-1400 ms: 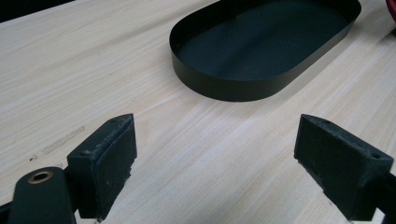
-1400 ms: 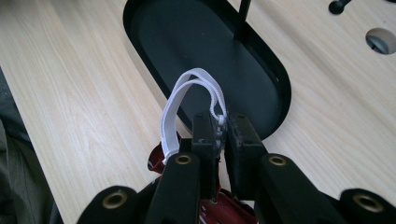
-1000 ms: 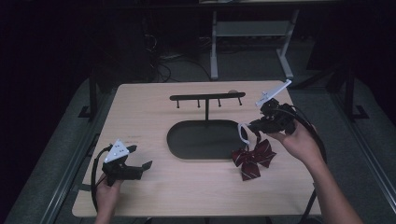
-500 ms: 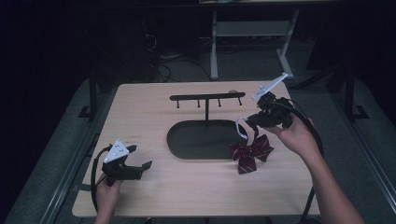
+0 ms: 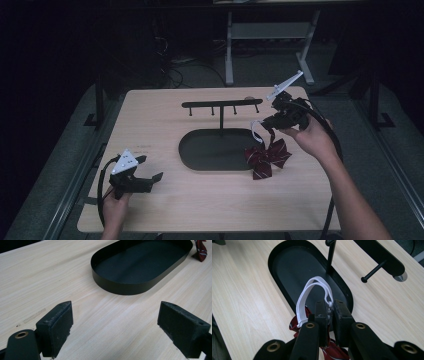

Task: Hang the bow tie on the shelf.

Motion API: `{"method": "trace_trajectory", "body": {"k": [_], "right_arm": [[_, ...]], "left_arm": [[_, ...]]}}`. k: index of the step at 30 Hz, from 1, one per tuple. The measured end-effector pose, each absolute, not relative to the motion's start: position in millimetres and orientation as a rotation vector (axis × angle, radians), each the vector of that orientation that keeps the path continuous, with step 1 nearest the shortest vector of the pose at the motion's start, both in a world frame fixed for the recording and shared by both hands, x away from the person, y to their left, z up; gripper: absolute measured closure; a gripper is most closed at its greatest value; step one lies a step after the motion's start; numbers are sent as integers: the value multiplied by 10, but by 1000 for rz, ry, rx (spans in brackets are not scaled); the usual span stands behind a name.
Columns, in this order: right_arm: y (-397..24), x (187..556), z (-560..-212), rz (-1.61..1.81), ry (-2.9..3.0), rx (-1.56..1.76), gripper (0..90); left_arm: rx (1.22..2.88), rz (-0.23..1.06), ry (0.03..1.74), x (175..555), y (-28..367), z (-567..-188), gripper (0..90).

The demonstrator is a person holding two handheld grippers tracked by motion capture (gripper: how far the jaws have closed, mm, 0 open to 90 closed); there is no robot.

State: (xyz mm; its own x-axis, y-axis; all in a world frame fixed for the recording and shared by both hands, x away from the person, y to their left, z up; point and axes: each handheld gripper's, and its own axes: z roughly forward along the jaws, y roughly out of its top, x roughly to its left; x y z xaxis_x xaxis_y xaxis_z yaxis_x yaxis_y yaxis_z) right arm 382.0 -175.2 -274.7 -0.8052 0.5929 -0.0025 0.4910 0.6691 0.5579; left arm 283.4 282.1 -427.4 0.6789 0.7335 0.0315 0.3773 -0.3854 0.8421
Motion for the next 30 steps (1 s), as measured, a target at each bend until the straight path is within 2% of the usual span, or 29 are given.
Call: {"method": "trace_trajectory", "body": {"k": [30], "right_arm": [[-1655,4127,-2560,796,2668,916,824]], "left_arm": [[2005,511,853,2837,2826,-4270,130]]}}
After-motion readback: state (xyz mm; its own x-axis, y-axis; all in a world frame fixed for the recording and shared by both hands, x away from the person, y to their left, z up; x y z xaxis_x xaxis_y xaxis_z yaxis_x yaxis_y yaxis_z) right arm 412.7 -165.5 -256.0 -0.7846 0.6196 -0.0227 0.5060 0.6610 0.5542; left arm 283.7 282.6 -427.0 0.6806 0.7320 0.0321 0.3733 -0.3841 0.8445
